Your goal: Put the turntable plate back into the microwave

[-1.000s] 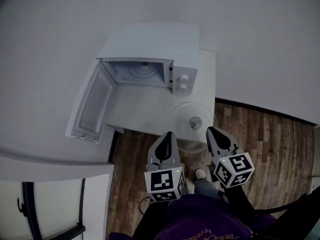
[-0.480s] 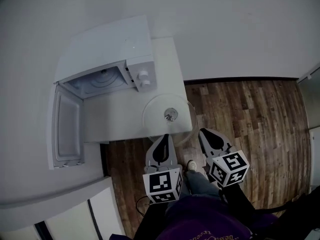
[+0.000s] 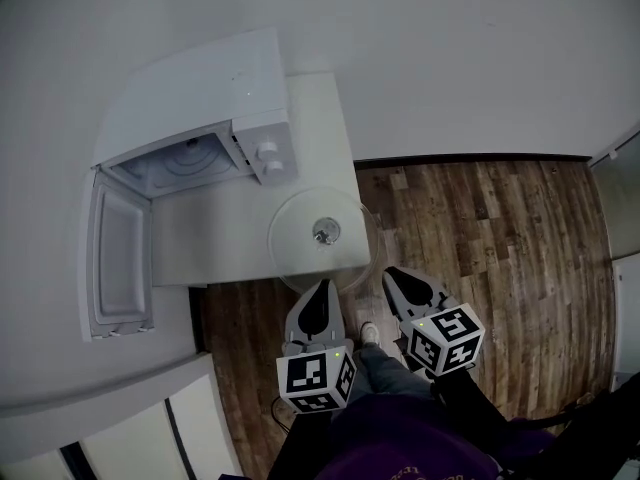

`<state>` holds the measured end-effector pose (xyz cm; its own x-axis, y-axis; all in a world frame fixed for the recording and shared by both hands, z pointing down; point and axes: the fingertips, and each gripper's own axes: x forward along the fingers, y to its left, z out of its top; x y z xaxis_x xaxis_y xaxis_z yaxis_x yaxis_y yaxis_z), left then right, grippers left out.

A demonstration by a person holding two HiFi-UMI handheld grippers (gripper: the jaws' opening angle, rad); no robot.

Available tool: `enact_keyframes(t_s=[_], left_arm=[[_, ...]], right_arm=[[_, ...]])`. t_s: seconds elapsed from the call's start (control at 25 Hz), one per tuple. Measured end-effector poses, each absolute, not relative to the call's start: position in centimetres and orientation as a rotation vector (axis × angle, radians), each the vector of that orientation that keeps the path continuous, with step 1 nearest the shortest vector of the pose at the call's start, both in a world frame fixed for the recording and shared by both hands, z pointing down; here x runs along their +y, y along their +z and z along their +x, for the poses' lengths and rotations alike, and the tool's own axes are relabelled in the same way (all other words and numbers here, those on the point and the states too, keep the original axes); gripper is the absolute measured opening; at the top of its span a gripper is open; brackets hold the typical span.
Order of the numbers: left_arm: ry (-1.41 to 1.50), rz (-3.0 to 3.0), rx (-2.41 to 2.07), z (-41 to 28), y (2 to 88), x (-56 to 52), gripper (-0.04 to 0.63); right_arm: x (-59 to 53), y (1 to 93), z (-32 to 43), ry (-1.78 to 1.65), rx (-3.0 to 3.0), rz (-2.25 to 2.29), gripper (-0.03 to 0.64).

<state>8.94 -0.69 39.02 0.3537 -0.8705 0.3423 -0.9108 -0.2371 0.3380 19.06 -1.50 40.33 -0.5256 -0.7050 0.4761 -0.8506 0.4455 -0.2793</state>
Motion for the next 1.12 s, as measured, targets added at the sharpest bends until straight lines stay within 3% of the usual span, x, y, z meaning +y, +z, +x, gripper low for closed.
enact_keyframes(t_s=[0.32,0.4,0.8,0.92,1.12], left_arm=[[0.084,2.092,-1.508,9.2,41.3,-0.1,0.011],[0.049,2.031,-1.485,9.0,42.5,0.3,0.064],[-0.146,1.586,-1.382,6.2,52.1,2.8,0.182],[-0.250,1.487,-1.283,6.6,54.9,2.4,0.287],[-0.473,1.396,-1.202,7.0,56.7,0.2,0.295]], right_arm=[[-1.1,43.8,18.4,0.817,-2.391,1.243,0.011],[-1.0,44.9,18.2,0.877,-2.385,1.231,0.012],[-0.7,50.1,18.9,1.081,-2.320,1.212,0.114],[-0.8,51.6,18.9,1.148,-2.299,1.221,0.130],[-0.7,53.8,18.5,1.316,-2.281,1.225,0.149]])
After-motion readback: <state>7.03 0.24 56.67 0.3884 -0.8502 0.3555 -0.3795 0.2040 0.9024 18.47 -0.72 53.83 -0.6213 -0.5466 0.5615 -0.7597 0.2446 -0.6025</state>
